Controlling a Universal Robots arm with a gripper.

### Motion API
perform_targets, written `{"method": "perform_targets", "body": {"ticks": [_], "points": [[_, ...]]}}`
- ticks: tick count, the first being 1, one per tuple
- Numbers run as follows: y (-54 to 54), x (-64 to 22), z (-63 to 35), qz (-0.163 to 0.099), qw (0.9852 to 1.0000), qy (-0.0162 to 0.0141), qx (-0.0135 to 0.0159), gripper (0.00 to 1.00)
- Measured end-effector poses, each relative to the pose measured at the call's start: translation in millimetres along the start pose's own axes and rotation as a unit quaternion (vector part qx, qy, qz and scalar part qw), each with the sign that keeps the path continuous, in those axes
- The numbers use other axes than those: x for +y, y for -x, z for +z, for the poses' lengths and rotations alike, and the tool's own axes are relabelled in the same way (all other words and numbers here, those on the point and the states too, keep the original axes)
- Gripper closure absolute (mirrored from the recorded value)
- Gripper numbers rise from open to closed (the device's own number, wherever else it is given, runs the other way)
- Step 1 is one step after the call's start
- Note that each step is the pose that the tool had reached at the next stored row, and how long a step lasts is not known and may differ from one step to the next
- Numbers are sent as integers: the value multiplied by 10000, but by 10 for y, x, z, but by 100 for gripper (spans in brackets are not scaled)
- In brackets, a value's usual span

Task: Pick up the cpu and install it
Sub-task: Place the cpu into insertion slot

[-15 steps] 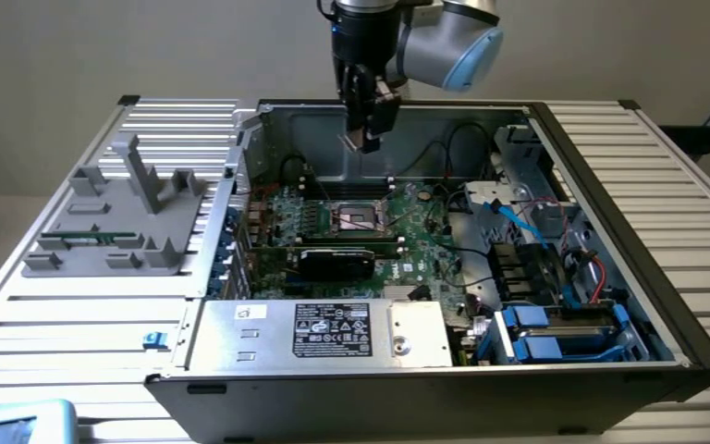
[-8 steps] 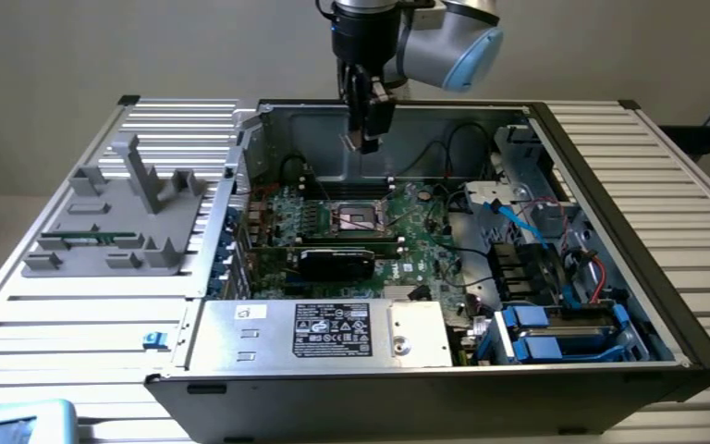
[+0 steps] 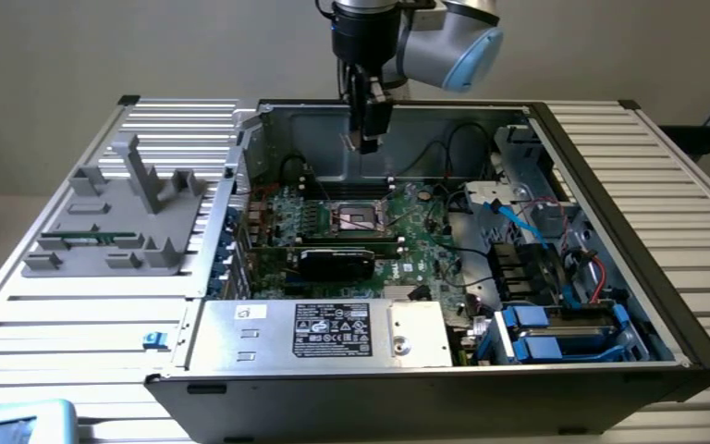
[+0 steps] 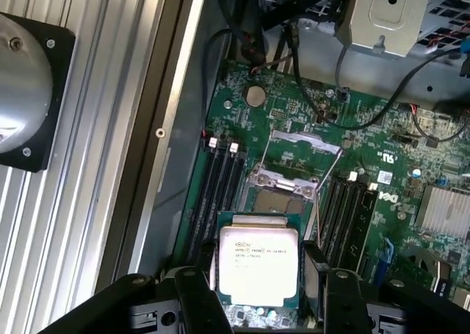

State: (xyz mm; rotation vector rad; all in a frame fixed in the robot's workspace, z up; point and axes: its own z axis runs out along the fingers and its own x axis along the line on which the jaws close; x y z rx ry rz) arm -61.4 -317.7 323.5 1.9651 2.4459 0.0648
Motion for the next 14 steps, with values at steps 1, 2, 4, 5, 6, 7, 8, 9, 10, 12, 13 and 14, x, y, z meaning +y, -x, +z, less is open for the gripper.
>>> {"method": "perform_targets", "body": {"ticks": [1,2,4,5,6,7,8,9,10,12,13,14], "points": [[0,0,0,67,10000,3,1,45],[0,0,0,129,9999,5,2,45],[0,0,0,255,9997,9,3,45],[0,0,0,320,9995,11,3,45],[0,0,0,386,9993,14,2,45],[0,0,0,456,9990,15,1,45],[0,0,0,524,9986,17,-1,45],[0,0,0,591,9982,19,-2,45],[0,0,0,659,9978,20,-4,45],[0,0,-1,799,9968,24,-8,45],[0,0,-1,859,9963,26,-9,45],[0,0,0,920,9958,28,-9,45]]}}
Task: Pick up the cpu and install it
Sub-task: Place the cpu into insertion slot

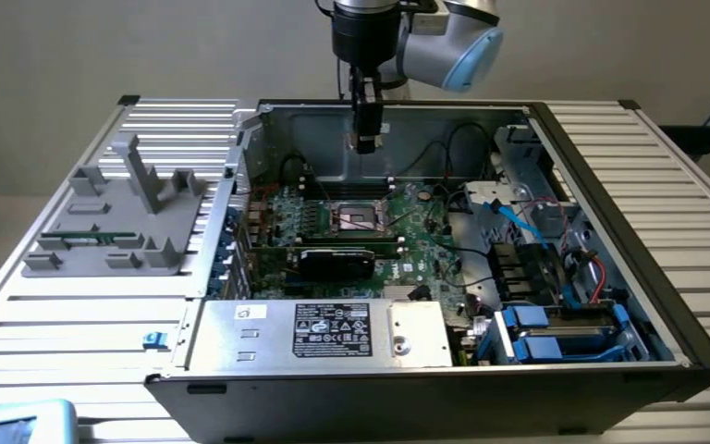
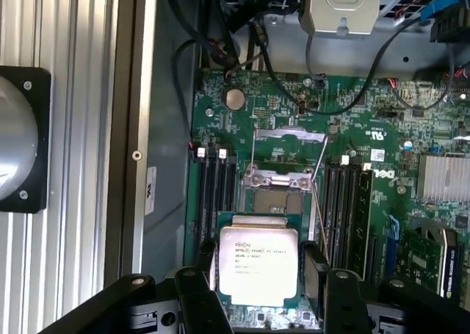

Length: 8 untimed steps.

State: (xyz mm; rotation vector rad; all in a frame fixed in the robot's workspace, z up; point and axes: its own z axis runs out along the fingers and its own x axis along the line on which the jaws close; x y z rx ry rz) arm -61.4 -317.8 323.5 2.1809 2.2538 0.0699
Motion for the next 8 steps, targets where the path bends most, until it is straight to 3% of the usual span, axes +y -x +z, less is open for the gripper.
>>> {"method": "perform_targets", "body": {"ticks": [8], "points": [[3,-1,-1,111,9999,3,1,45]]}}
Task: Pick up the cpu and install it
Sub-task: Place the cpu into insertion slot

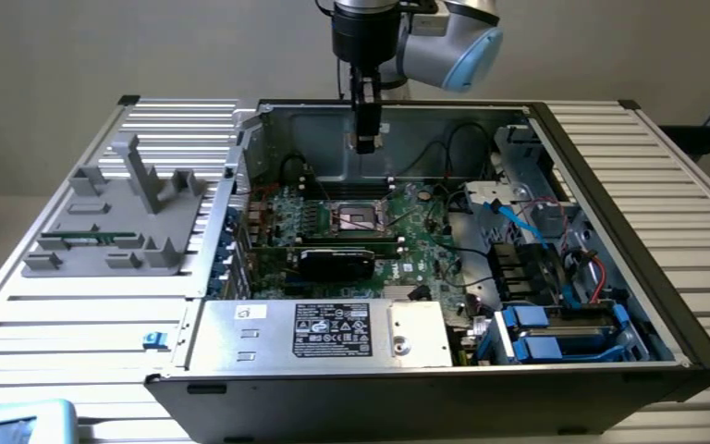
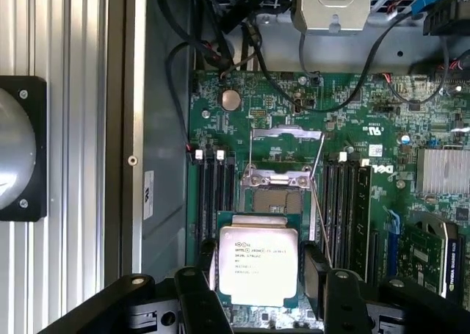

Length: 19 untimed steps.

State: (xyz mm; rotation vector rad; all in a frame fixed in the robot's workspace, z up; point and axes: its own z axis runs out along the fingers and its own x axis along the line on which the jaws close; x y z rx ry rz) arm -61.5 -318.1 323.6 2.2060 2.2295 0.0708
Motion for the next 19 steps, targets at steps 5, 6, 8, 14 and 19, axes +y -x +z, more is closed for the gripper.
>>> {"method": "perform_targets", "body": {"ticks": [5,6,8,14,19], "points": [[80,-1,-1,1,10000,1,34,45],[98,-1,-1,3,10000,1,44,45],[130,-1,2,6,10000,1,60,45],[176,-4,58,23,10000,2,67,45],[186,-7,142,40,10000,3,66,45]]}}
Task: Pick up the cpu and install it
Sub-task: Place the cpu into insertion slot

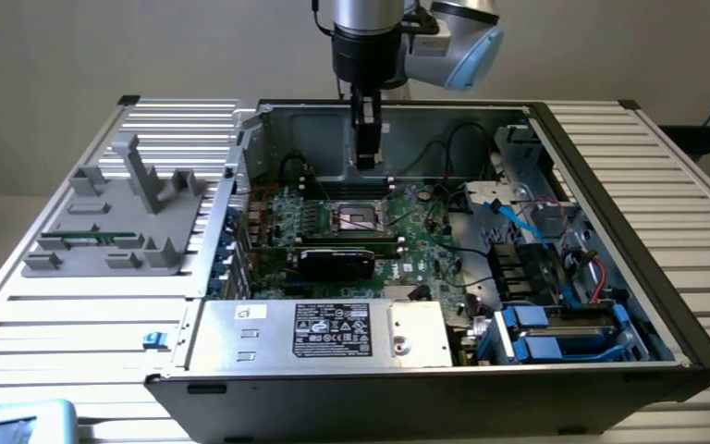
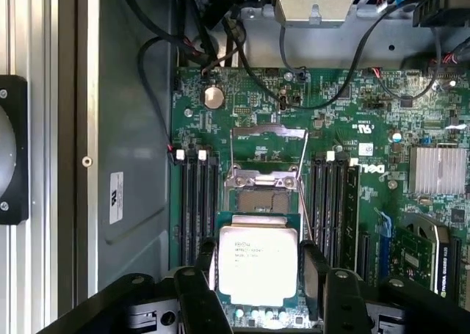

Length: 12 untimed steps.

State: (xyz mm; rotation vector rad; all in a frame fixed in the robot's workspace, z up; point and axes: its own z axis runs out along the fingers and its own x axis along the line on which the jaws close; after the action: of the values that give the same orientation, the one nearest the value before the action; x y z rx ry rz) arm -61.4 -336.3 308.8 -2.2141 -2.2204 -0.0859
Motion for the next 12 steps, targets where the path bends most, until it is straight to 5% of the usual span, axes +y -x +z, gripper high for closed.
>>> {"method": "perform_targets", "body": {"ticks": [12], "points": [[77,-6,180,46,10000,2,4,45]]}}
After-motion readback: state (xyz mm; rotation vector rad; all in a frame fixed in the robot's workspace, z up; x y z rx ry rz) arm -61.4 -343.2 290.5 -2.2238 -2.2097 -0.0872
